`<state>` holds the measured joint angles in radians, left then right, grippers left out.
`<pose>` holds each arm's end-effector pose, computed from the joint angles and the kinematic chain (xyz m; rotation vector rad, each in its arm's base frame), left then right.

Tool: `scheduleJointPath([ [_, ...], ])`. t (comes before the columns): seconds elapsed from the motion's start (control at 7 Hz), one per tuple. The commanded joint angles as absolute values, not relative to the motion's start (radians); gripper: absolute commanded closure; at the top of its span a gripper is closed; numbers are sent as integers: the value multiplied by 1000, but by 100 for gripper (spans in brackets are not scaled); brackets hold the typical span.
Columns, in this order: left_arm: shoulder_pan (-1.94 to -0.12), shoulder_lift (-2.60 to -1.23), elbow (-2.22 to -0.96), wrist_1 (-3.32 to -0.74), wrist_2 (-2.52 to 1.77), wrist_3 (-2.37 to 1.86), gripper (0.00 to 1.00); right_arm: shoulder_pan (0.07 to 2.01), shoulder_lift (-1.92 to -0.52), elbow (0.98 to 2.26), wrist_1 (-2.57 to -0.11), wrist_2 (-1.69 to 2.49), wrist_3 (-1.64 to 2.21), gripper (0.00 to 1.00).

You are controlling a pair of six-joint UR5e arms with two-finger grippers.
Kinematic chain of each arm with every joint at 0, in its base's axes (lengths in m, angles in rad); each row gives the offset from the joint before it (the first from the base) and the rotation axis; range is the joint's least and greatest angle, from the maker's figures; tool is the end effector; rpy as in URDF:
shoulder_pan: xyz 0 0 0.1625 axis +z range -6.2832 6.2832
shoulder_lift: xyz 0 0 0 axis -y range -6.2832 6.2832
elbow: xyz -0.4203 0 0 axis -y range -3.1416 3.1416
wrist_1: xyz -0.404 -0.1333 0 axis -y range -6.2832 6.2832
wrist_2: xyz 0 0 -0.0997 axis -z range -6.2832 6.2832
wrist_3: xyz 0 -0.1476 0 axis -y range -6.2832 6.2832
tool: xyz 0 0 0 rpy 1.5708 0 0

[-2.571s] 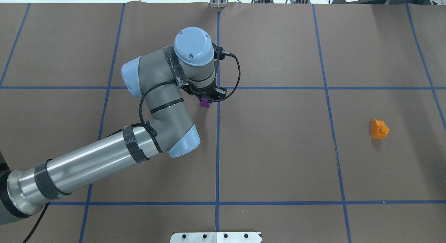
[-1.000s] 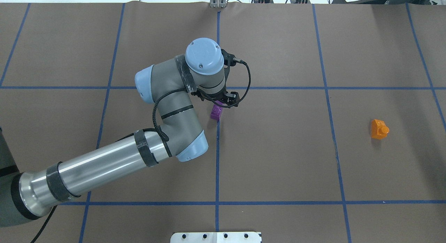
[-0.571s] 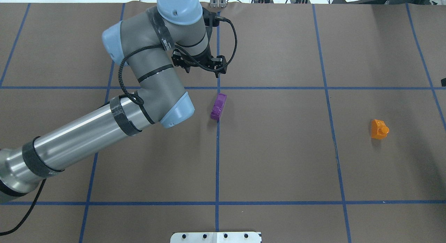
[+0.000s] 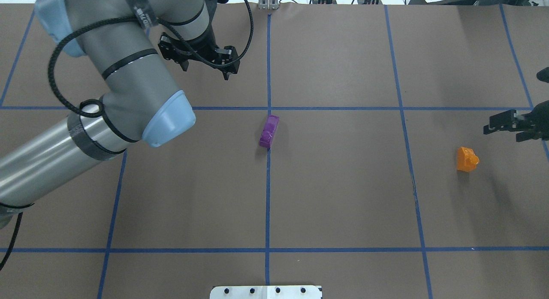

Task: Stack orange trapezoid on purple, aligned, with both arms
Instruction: 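Lower the right gripper onto the orange trapezoid block and grasp it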

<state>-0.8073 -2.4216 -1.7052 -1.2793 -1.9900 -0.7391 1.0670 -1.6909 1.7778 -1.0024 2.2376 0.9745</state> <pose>0.4326 -0.5579 0.1429 0.2250 0.7606 0.1685 -0.2055 -0.4598 0.5759 0.0332 -0.8995 0.2202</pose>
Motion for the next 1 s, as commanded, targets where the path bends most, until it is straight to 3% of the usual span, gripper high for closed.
scheduleJointPath([
  [0.0,-825,-2347,-1776,-1255,-1988,-674,0,944,-1687,1770,-986,2169,1043,0],
  [0.57,-825,-2345,-1776,-1255,-1991,-673,0,861,-1648,1685,-986,2134,1069,1],
  [0.86,-821,-2344,-1772,-1255,-1991,-673,0,862,-1649,1675,-989,2131,1068,15],
])
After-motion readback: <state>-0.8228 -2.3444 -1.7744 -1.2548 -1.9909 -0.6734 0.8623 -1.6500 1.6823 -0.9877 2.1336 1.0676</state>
